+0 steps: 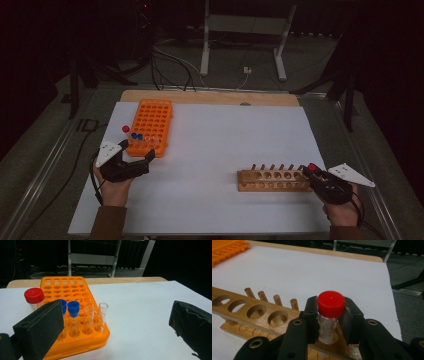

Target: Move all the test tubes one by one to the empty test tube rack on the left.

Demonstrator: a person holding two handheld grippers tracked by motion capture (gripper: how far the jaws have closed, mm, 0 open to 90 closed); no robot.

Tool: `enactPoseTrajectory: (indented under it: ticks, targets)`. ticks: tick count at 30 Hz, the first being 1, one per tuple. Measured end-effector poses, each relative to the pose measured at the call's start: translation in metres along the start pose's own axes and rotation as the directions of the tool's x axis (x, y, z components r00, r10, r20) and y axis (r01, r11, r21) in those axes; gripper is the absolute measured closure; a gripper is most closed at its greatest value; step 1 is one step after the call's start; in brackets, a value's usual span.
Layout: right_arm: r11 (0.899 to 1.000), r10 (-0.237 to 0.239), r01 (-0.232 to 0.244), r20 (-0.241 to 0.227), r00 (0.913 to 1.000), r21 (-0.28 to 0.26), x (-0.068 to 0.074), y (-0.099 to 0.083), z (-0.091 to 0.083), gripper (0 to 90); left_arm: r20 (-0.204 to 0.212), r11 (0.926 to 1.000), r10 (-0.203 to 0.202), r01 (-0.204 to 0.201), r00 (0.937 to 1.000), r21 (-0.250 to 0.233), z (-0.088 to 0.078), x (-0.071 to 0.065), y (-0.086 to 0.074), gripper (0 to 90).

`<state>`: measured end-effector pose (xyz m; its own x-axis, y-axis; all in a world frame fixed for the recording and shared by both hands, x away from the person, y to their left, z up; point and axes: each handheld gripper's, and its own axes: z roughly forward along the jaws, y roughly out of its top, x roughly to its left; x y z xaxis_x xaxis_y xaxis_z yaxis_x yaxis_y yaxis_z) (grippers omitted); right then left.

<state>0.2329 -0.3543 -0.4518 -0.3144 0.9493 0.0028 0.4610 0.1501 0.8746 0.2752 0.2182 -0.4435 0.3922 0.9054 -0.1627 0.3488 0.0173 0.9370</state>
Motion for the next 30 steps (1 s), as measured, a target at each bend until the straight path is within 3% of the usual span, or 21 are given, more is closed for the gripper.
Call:
enactPoseTrajectory:
  ticks: [8,23,30]
  targets:
    - [1.000,-0.002,0.002,0.005,1.0000,0.025,0.001,-0.001,0.003,73.9,0.002,1.0000,-0.005,0.005,1.0000,-0.006,-0.001,0.001,0.000,0.5]
    - [0.998,-0.026,0.027,0.011,0.9996,-0.049,0.005,0.034,-0.019,74.0,0.013,1.0000,-0.006,0.007,0.9999,-0.007,0.000,0.001,0.002,0.6]
    - [0.993,-0.006,0.006,-0.005,1.0000,-0.117,0.010,0.054,-0.028,73.9,0.029,0.9998,-0.010,0.010,0.9995,-0.018,0.000,-0.001,0.003,0.6]
